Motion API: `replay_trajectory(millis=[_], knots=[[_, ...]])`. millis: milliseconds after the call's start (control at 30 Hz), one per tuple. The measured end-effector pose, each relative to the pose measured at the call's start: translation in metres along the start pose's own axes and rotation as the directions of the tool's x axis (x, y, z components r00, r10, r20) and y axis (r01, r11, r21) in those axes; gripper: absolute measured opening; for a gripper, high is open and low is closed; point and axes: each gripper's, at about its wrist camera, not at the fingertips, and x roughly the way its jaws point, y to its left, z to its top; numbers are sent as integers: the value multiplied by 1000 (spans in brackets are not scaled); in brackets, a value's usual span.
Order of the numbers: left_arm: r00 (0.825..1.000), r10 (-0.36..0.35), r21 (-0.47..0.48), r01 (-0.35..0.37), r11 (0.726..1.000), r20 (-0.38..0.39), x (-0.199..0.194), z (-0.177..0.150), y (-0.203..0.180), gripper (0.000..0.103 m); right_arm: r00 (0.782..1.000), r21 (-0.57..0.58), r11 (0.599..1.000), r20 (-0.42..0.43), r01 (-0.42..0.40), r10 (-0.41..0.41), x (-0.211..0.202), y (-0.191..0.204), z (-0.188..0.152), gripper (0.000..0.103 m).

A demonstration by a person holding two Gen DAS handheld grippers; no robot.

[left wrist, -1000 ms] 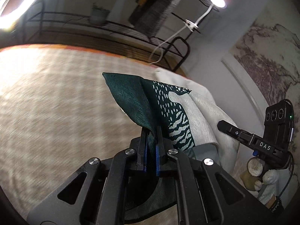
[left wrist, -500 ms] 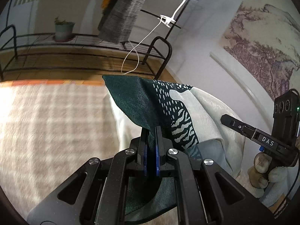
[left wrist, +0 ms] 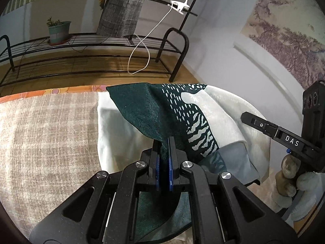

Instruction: Fold small clothes

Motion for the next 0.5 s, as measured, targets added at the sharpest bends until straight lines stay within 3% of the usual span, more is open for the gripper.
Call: replay_trajectory(millis=[100, 167, 200, 233, 267, 300, 500], knots=[[999, 25, 3, -24, 1000, -23, 5, -1, 0, 4, 999, -27, 999, -24, 35, -35, 10, 0, -4, 3], [999, 44, 7, -44, 999, -31, 5, -1, 0, 5, 994, -46, 994, -38, 99, -101, 14, 1, -5, 15], [998, 57, 7, -57, 998, -35, 5, -1, 0, 14, 991, -47, 991, -45, 126, -128, 14, 0, -6, 26], [997, 67, 6, -67, 998, -41, 4, -1, 0, 21, 989, -43, 989, -45, 141, -143, 13, -1, -6, 29], [996, 77, 3, -77, 997, -42, 1, -1, 1, 40, 987, -41, 988, -44, 151, -152, 12, -2, -6, 29], [996, 77, 2, -77, 997, -34, -4, -2, 2, 45, 987, -39, 987, -42, 155, -157, 9, -3, -6, 29], [996, 91, 17, -91, 996, -10, -34, -6, 2, 45, 982, -46, 981, -26, 186, -188, -14, 4, -3, 33]])
